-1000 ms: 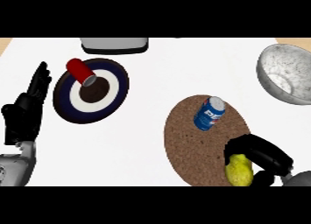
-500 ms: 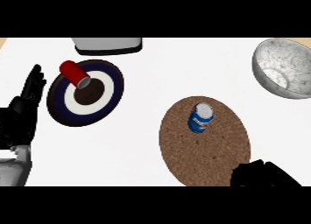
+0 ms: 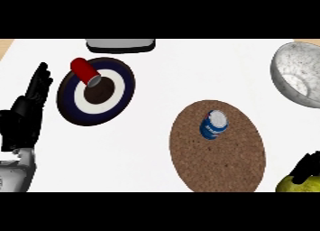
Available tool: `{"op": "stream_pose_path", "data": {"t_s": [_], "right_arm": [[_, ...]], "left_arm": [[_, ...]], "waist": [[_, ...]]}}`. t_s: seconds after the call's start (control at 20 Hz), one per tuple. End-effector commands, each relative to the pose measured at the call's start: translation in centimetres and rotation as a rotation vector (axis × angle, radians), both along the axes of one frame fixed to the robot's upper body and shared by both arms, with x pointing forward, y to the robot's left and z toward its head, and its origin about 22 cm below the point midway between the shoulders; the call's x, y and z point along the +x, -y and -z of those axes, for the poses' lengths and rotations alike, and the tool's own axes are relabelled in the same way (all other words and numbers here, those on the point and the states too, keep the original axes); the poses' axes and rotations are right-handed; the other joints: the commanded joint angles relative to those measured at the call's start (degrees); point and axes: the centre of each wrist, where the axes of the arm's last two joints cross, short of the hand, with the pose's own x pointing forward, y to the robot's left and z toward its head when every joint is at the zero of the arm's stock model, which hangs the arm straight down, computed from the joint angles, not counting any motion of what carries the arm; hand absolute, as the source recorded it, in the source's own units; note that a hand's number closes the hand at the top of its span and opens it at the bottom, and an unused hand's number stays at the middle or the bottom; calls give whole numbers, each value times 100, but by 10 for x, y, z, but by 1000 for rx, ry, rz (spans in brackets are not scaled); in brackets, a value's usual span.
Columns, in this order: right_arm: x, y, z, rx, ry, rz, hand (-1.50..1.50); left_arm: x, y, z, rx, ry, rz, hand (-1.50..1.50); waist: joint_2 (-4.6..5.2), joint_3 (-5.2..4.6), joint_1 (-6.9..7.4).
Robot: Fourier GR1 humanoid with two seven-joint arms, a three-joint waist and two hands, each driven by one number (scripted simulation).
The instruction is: Pick the pear from the placemat and place it in the bowl
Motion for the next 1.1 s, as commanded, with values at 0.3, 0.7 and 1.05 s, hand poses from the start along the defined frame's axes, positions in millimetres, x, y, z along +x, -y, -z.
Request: {"op": "stream_pose_path", "data": {"t_s": [0.3,0.7,1.05], "right_arm": [[76,68,-7,173,52,210,150],[142,124,6,108,163,335,150],[182,149,15,-92,254,488,150]], "left_arm": [[13,5,0,-9,18,40,0],[16,20,-6,-1,5,63,0],[27,25,5,-13,30,63,0]], "waist": [[57,11,230],[68,17,315],[128,17,423]]}}
